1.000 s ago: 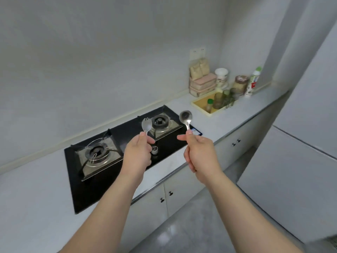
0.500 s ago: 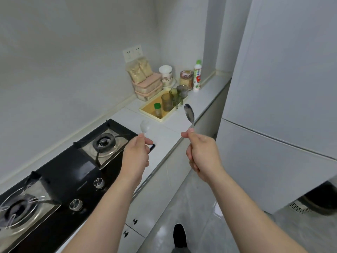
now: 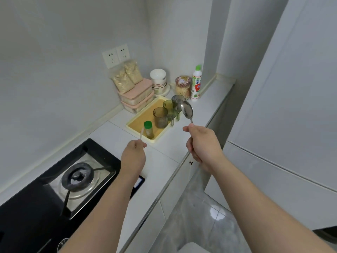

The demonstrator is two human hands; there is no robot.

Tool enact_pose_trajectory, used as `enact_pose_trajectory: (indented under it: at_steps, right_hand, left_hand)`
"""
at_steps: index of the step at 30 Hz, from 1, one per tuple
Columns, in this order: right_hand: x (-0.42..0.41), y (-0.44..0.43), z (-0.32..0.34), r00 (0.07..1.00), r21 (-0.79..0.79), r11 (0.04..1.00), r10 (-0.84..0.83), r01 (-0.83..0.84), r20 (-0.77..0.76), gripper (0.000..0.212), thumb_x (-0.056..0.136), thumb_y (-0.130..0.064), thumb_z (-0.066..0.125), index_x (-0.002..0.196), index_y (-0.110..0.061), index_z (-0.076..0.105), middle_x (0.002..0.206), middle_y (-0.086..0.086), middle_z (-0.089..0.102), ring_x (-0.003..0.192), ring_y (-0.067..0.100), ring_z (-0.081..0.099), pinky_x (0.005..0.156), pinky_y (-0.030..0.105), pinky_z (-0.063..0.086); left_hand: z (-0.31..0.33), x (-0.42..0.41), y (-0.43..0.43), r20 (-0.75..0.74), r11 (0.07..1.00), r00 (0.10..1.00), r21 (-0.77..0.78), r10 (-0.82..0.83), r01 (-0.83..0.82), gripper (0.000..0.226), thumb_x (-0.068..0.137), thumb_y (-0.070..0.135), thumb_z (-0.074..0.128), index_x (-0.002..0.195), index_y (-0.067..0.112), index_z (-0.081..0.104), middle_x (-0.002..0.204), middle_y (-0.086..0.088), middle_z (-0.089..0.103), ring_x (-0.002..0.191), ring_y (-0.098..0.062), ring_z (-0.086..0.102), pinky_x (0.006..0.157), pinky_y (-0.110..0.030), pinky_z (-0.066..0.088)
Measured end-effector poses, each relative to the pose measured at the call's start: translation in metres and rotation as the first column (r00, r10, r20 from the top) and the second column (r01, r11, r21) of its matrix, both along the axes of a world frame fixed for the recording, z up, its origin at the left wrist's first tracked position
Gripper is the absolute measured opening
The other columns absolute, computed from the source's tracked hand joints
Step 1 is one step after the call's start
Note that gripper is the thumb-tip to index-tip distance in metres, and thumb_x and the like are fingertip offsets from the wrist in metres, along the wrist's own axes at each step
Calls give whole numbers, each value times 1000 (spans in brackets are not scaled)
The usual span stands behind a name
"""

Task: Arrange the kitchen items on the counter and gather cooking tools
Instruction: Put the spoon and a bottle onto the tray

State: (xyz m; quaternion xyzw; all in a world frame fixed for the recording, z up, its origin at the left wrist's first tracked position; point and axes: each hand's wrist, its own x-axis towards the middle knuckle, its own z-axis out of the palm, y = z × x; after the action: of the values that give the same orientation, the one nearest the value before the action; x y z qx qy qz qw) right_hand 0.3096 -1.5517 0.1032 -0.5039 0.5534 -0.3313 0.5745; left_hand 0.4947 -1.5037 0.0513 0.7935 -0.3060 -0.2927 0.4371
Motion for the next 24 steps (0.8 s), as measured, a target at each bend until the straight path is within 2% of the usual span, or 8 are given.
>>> enact_pose_trajectory:
  at_steps: [7,10,14,20,24]
  right_hand:
    - [29,-102,-17,1000,102,994,-25,25,-3,41,105,-40,38,97,-16,69,55,4,51,35,10,32,38,21,27]
    - [38,-151,-25,997,148,987,-74,68,38,42,105,-37,40,91,-11,70,55,3,51,40,11,36,38,24,29]
    - [45,-238,-38,997,183,980,-81,80,-3,43,103,-35,44,82,-8,70,58,3,53,44,11,41,39,22,33]
    - [66,-352,-65,995,360,933,25,13,-101,34,100,-20,43,80,-7,68,57,1,47,43,10,38,39,19,29]
    - [77,-400,-91,981,497,864,155,-77,-117,31,97,-16,41,80,-6,65,57,0,44,45,10,37,35,15,25]
  left_hand:
    - [-17,26,-76,1,998,999,50,48,-48,26,105,29,33,103,15,55,87,0,56,73,-17,51,64,-32,42]
    - [-21,34,-106,-13,996,998,62,58,-57,25,105,29,35,96,17,55,87,0,56,70,-16,49,62,-31,41]
    - [-31,48,-153,43,995,997,83,58,-61,21,102,26,40,93,17,57,83,2,58,66,-16,48,60,-30,40]
    - [-27,61,-232,94,982,992,157,90,-104,23,102,21,41,94,16,62,82,6,57,73,-15,51,64,-30,39]
    - [-25,61,-282,108,977,990,184,91,-110,23,102,22,41,94,16,62,73,3,54,62,-17,48,58,-28,38]
